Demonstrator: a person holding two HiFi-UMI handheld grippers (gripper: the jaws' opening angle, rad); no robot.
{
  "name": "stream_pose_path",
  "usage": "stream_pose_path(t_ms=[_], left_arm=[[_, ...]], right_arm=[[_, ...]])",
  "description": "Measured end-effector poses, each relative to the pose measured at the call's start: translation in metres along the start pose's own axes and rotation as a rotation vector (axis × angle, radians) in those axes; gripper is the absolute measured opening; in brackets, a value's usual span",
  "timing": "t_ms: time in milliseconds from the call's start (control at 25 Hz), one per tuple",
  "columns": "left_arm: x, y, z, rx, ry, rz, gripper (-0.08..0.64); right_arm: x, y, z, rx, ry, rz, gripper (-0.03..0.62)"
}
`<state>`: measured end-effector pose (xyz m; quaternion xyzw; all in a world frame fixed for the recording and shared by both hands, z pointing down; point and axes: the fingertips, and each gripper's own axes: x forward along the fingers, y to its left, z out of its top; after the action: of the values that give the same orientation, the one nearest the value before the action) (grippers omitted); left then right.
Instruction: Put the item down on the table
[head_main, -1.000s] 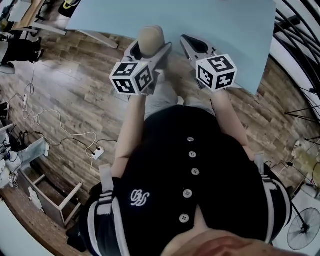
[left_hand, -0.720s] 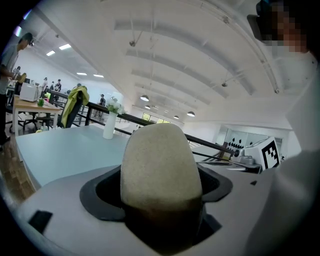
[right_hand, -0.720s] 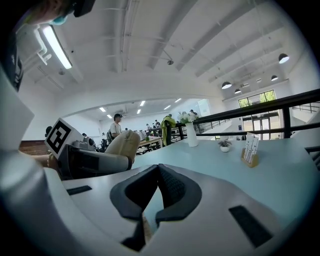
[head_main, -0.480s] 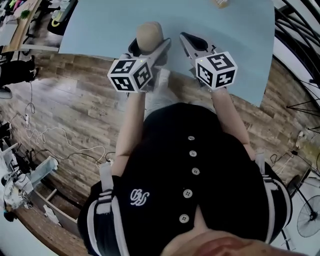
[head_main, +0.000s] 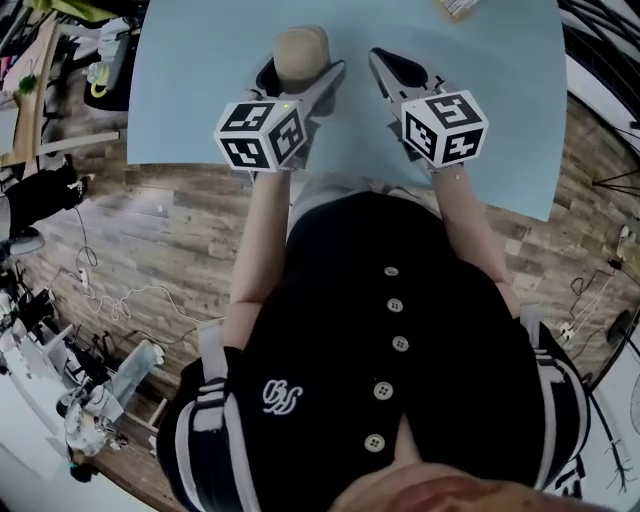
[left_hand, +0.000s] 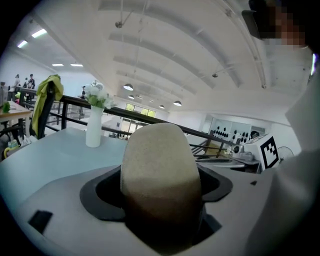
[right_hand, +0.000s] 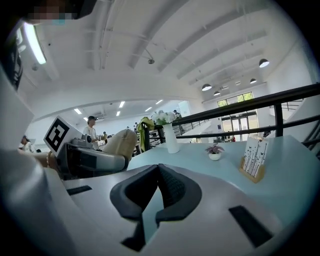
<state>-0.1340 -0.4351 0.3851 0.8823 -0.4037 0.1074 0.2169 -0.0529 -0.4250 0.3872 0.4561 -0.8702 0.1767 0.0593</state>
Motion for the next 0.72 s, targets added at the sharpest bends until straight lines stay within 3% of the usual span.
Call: stream_pose_path(t_ms=[240,720], left_arm=[[0.039,0.020,0.000,0.051,0.084,-0.063,0.423],[0.080,0.039,-0.011,0.068,0.142,-0.159,0.423]], right_arm=[[0.017,-0.027,-0.007,0.046,0.018,-0.078,0.012],[0.026,-0.051,-0.033,0.108,0.060,-0.186,0.012]])
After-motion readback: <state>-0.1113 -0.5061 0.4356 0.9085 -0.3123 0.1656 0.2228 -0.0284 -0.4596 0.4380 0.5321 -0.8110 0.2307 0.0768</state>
